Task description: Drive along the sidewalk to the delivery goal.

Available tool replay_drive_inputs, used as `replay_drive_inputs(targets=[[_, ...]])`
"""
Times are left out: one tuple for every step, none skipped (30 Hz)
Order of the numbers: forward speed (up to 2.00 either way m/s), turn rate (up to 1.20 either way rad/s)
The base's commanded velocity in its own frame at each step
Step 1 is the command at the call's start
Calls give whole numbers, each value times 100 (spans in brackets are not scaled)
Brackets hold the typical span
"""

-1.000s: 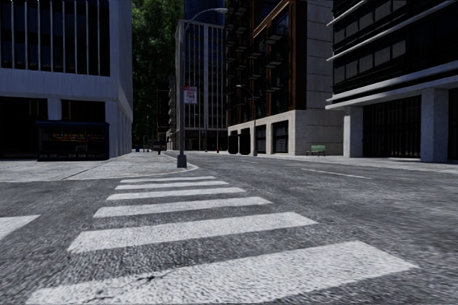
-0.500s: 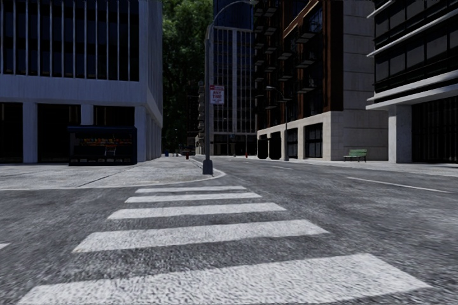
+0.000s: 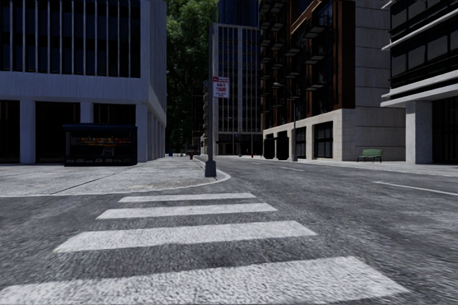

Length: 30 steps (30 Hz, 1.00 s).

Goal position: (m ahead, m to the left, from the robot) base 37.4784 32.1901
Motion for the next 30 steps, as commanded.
replay_drive_inputs(targets=[[200, 41], [200, 41], [200, 41], [200, 44], [200, 50], [200, 52], [200, 52], [200, 53], [200, 53], [200, 53], [200, 53], [200, 50], [200, 29], [200, 0], [200, 0], [200, 0], [200, 0], [200, 0], [200, 0], [200, 0], [200, 0], [200, 0], [200, 0], [200, 0], [200, 8], [200, 8], [200, 22], [200, 27], [200, 28], [200, 28]])
